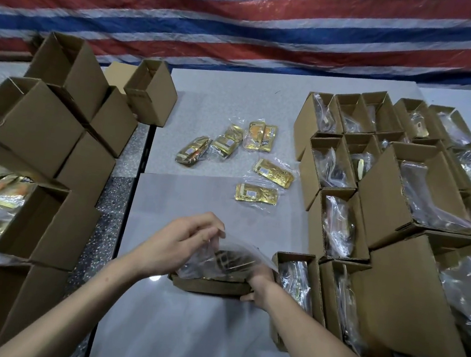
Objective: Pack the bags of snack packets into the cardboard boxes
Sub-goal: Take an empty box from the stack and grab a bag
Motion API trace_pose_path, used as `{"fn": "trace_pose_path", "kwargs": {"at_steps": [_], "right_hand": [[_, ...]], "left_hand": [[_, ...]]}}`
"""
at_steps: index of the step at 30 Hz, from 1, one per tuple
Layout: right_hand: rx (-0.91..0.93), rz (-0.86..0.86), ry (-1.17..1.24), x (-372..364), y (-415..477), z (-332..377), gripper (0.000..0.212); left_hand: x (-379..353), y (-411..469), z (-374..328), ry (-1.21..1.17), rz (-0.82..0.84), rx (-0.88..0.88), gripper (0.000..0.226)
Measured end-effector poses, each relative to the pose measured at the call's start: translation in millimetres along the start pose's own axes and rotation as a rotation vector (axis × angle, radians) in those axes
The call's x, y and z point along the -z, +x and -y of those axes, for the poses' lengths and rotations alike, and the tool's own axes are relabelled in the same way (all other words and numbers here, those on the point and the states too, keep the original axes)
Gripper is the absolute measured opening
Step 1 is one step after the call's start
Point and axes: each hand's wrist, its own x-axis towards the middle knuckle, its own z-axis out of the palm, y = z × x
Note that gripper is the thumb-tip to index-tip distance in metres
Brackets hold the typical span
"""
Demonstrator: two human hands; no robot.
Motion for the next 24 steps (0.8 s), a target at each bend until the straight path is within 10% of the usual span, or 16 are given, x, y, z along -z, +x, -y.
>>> {"fn": "trace_pose_path", "kwargs": {"at_steps": [5,17,24], "right_hand": [[-0.006,-0.018,-0.040,3.5,-5.2,5.2,0.065],[-0.002,0.001,-0.036,2.5,-2.9,6.6,0.056],[-0.030,0.008,0.023,2.9,1.3,6.0,0.040]], "left_hand": [[-3.5,0.3,30.1,0.205,0.041,0.060,0.019],[-16.9,2.8,84.5,0.385,0.063,0.307,0.022],[-45.8,22.8,108.1,0.869,0.151,0.406,0.025]]}}
